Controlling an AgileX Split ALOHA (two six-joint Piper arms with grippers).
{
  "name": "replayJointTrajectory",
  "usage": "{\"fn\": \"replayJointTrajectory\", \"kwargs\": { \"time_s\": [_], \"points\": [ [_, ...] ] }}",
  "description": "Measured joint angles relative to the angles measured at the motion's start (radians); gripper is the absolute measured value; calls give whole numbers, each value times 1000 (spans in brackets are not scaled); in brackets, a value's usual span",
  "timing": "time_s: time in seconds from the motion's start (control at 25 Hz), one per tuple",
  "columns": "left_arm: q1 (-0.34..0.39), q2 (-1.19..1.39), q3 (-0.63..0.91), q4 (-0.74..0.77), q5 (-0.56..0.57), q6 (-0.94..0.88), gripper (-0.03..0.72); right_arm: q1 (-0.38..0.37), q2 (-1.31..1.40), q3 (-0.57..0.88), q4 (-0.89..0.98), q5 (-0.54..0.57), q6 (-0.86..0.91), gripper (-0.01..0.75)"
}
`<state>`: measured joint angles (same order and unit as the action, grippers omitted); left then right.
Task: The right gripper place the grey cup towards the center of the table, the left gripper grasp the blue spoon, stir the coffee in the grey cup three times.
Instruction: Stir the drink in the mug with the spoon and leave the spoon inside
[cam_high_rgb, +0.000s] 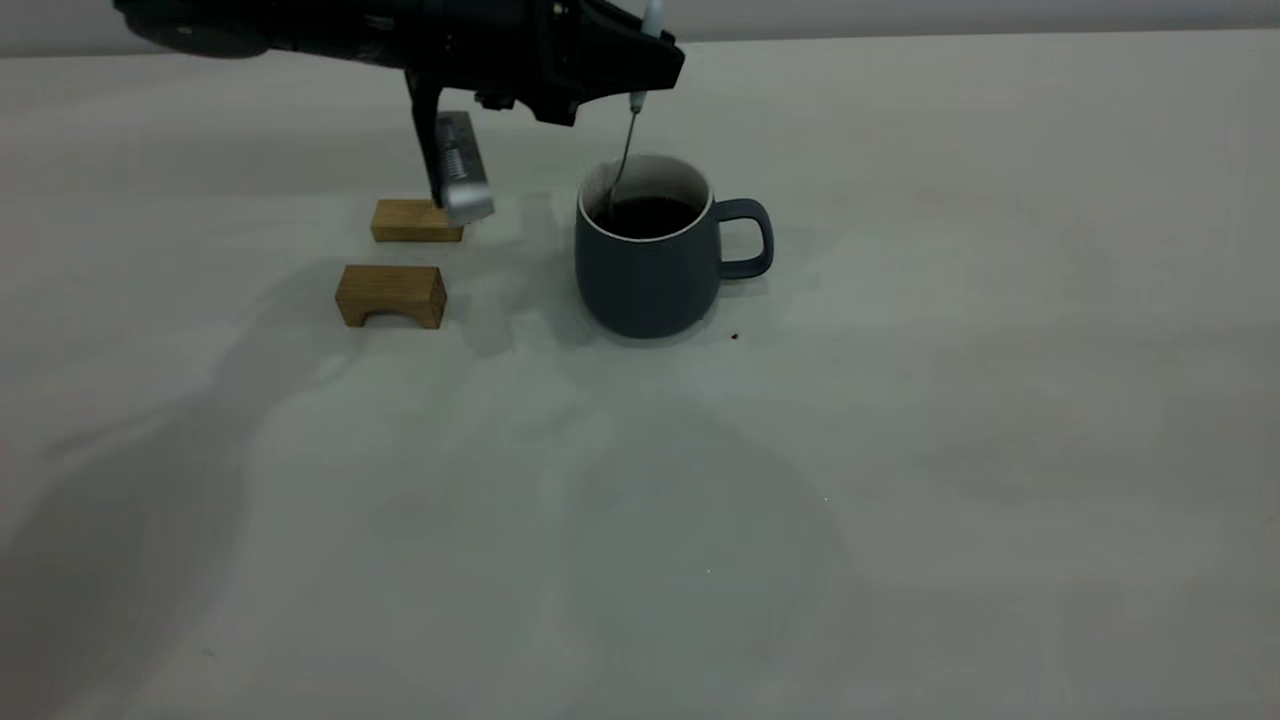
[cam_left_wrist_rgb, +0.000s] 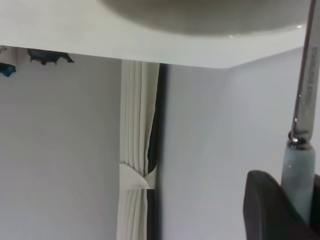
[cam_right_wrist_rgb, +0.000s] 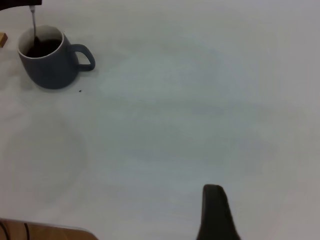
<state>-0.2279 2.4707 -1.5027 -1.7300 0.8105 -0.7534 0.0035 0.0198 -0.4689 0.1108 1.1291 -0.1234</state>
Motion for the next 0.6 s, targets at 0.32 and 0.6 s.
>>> {"fn": "replayJointTrajectory", "kwargs": {
  "time_s": [0.32,0.6],
  "points": [
    [-49,48,-72,-1,-3,1,140,0,-1,0,0,0,0,555],
    [-81,50,-73,37,41,1,140,0,-1,0,0,0,1,555]
  ]
}}
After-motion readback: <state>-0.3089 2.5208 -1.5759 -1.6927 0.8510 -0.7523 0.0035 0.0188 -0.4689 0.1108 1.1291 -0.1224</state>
